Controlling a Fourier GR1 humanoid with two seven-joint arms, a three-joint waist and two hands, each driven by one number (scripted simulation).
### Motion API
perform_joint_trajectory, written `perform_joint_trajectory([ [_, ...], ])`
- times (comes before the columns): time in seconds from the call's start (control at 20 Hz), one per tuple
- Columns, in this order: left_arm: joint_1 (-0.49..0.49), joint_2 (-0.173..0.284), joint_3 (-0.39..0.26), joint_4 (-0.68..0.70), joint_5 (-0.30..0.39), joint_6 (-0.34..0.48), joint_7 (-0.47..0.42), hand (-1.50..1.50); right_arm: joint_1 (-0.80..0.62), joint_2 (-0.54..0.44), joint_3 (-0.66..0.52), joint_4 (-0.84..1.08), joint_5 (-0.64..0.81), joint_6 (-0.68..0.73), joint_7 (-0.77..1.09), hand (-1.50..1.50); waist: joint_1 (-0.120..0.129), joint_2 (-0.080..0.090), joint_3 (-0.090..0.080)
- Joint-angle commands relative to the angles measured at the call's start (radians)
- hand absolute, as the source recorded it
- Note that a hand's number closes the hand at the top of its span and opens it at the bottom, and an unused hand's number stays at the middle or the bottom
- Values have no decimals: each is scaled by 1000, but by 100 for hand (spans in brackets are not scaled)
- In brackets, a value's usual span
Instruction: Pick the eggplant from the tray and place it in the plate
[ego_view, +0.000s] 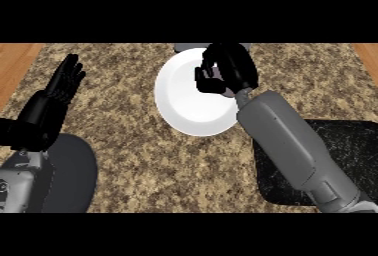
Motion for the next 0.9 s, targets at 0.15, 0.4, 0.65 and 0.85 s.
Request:
perform_joint_trajectory([
  [0.15,-42,-4,6,75,-5,-18,-35,0,-156,143,-4,365,105,-56,-51,150,10,7,0],
  [0.4,-77,5,15,49,14,-32,12,0,-194,164,-132,523,-44,-158,-124,-150,38,16,1],
  [0.65,-95,-11,-2,65,4,-33,8,0,-209,166,-150,563,-169,-105,-261,-150,48,17,1],
  [0.85,-85,-35,-21,71,-21,-16,-20,0,-179,166,-186,540,-265,-197,-372,-150,56,19,2],
])
